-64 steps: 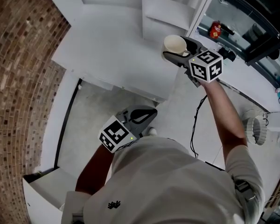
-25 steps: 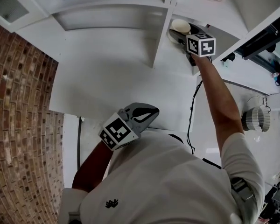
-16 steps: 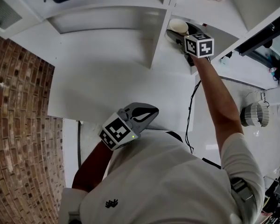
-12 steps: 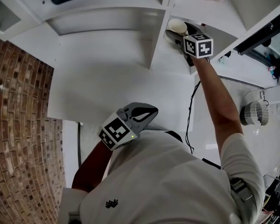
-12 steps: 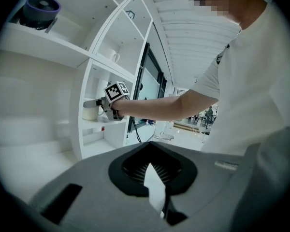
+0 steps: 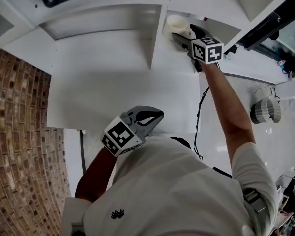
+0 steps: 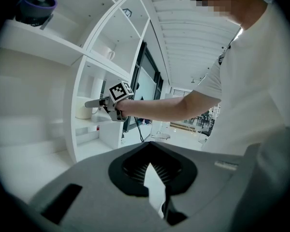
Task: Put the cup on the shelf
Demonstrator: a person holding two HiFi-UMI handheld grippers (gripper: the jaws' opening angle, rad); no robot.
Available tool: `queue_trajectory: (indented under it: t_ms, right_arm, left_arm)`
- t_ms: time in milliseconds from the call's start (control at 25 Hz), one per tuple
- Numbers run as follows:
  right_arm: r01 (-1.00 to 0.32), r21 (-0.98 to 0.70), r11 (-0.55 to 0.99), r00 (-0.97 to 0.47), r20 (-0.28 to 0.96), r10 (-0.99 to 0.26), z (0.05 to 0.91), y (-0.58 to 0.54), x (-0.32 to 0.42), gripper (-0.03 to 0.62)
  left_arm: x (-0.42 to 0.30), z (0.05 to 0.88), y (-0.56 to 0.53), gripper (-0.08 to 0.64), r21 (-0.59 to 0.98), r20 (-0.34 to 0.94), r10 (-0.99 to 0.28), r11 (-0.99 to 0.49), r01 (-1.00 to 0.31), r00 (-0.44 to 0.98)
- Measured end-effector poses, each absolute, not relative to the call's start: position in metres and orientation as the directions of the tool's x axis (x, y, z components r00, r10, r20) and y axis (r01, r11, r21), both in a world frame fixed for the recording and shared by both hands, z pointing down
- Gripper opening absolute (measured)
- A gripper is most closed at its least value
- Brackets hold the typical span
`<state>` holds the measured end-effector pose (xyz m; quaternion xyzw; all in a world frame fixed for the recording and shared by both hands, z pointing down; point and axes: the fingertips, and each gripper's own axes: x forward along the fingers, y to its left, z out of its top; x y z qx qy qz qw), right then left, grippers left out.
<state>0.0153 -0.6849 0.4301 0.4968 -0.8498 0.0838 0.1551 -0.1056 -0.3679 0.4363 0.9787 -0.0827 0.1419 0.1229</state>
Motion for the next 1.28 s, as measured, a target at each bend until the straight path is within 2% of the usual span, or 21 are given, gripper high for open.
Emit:
queue_trajectory:
  t_ms: [120, 280, 440, 840, 1280]
  right_arm:
    - [-0.878, 0.002, 0.478, -0.448, 0.347, -0.824, 0.433, -0.67, 0.024, 0.414]
    - [-0.882, -0.004, 0.471, -0.445, 0.336, -0.83, 0.432, -0.644, 0.036, 0.352]
    - [-0.877, -0.002, 0.481, -0.456, 0.321, -0.83, 0.431, -0.616, 0.04, 0.242]
    - [-0.838, -0.058, 0.543, -0.534, 0.295, -0.792, 0.441, -0.527, 0.041, 0.019]
    - [-0.766, -0.109, 0.633, -0.63, 0.319, -0.708, 0.467, -0.411, 0.044, 0.011]
  left_arm:
    - [-0.101, 0.437, -0.364, 0.005, 0.215, 0.301, -0.113, -0.959, -0.183, 0.947]
    - [-0.09, 0.436, -0.358, 0.005, 0.202, 0.307, -0.099, -0.965, -0.167, 0.947]
    - [-0.08, 0.435, -0.351, 0.005, 0.199, 0.307, -0.098, -0.966, -0.164, 0.947]
    - [-0.045, 0.436, -0.316, 0.005, 0.198, 0.326, -0.145, -0.956, -0.217, 0.934]
    - [-0.015, 0.44, -0.27, 0.005, 0.19, 0.349, -0.226, -0.933, -0.305, 0.91]
